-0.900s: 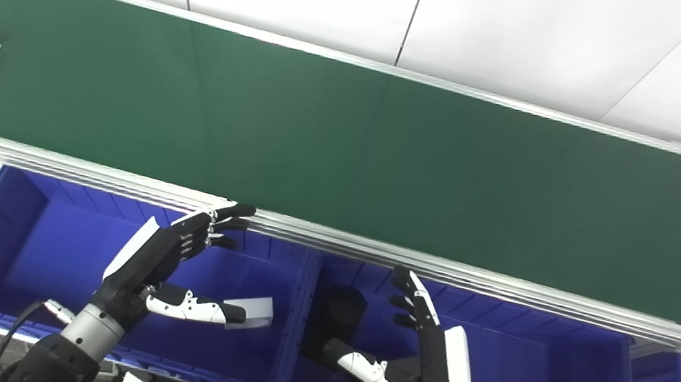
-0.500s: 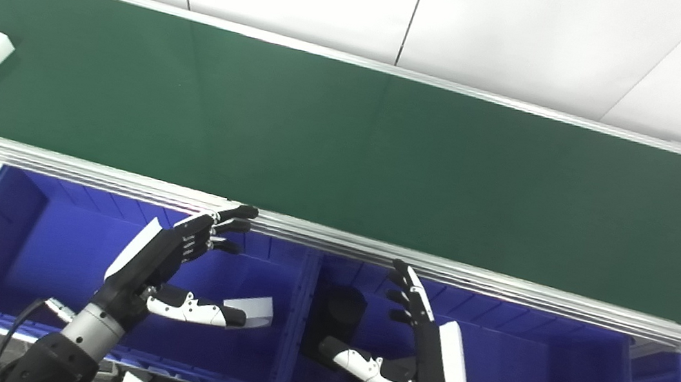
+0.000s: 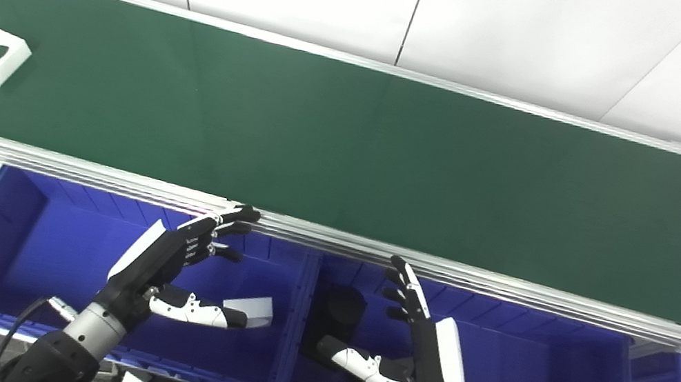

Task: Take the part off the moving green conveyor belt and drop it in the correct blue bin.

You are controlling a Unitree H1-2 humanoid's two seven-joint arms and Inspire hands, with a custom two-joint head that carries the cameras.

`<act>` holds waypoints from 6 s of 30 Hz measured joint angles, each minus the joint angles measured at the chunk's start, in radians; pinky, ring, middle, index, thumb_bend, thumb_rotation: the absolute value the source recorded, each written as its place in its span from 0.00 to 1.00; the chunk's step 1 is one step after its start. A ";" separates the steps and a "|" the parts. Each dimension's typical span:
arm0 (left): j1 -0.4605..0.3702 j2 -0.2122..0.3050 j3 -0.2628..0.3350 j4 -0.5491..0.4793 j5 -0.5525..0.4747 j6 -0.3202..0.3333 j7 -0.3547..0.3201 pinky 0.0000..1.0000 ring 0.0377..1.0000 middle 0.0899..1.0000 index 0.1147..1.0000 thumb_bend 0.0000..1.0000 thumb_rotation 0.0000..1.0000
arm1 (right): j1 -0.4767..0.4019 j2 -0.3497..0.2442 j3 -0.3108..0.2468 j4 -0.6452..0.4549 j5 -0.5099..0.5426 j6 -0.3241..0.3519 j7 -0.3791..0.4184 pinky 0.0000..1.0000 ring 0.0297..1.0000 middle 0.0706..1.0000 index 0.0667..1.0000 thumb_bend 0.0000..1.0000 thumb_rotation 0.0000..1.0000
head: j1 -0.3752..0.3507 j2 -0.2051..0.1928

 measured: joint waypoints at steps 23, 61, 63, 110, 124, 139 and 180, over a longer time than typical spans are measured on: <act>0.011 0.009 0.058 -0.031 -0.089 -0.079 0.003 0.75 0.82 0.84 0.81 0.79 0.00 | 0.028 -0.018 -0.013 0.104 -0.009 -0.141 -0.045 0.72 0.78 0.83 0.90 0.79 0.34 | 0.223 -0.213; -0.412 0.310 0.208 0.110 0.089 -0.144 -0.039 0.78 0.87 0.90 0.88 0.79 0.01 | -0.006 0.002 -0.051 0.238 -0.008 -0.260 -0.068 0.70 0.76 0.82 0.88 0.82 0.32 | 0.215 -0.299; -0.421 0.311 0.204 0.114 0.105 -0.147 -0.039 0.76 0.87 0.90 0.88 0.79 0.01 | -0.011 -0.001 -0.055 0.245 -0.007 -0.264 -0.071 0.70 0.76 0.83 0.88 0.82 0.32 | 0.247 -0.313; -0.623 0.406 0.067 0.402 0.540 -0.005 -0.012 0.96 0.96 0.95 0.89 0.85 0.00 | -0.034 -0.029 -0.068 0.279 0.033 -0.294 -0.065 0.75 0.79 0.82 0.89 0.80 0.29 | 0.336 -0.338; -0.707 0.405 -0.021 0.517 0.633 -0.011 0.047 0.86 0.90 0.89 0.83 0.70 0.00 | -0.025 -0.029 -0.069 0.269 0.035 -0.294 -0.065 0.75 0.79 0.83 0.90 0.79 0.32 | 0.336 -0.322; -0.722 0.366 -0.007 0.525 0.581 0.082 0.043 0.40 0.39 0.46 0.46 0.50 0.00 | -0.023 -0.029 -0.069 0.263 0.039 -0.294 -0.065 0.74 0.79 0.83 0.90 0.77 0.36 | 0.338 -0.313; -0.312 0.272 0.103 0.065 0.172 -0.120 0.045 0.26 0.35 0.41 0.46 0.49 0.00 | -0.009 0.018 -0.066 0.152 0.011 -0.274 -0.062 0.72 0.79 0.84 0.91 0.77 0.44 | 0.075 -0.088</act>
